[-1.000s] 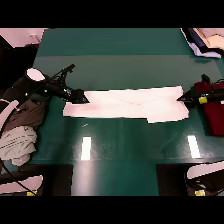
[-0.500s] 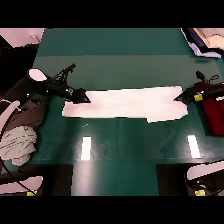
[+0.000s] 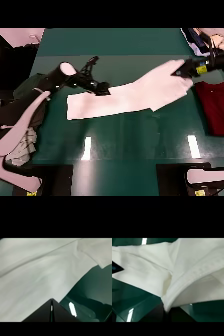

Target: Fold the shirts.

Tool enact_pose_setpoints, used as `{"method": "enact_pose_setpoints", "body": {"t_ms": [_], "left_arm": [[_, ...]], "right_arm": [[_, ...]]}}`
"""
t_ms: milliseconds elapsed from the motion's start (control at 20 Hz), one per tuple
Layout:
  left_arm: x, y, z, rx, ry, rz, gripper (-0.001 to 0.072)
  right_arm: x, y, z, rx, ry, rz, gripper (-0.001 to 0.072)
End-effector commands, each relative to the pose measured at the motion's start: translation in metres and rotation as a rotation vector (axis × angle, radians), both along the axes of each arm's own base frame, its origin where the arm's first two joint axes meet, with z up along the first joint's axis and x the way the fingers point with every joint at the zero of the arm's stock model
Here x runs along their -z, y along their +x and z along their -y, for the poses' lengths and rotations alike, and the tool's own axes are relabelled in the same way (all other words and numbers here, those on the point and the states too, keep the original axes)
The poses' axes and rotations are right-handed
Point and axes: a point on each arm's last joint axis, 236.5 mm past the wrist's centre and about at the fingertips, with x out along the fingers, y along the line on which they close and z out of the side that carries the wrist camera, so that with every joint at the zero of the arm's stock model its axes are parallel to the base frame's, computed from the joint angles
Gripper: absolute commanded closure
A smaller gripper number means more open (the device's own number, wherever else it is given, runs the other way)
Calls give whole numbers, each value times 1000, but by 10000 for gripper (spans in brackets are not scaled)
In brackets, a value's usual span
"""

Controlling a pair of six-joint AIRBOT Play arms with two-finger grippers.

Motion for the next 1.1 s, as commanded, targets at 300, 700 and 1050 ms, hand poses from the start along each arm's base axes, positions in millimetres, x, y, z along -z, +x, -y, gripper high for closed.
{"method": "enact_pose_setpoints", "body": {"t_ms": [300,700,1050], "left_arm": [[61,19,60,-8,7,-77,685],[58,27,29,-9,23,-118,685],[-21,59,-103,-56,197,29,685]], "right_arm": [[-102,-18,-146,-234,19,210,695],[-72,-26,-204,-346,31,155,695],[-34,-19,-240,-372,-43,167,695]]}}
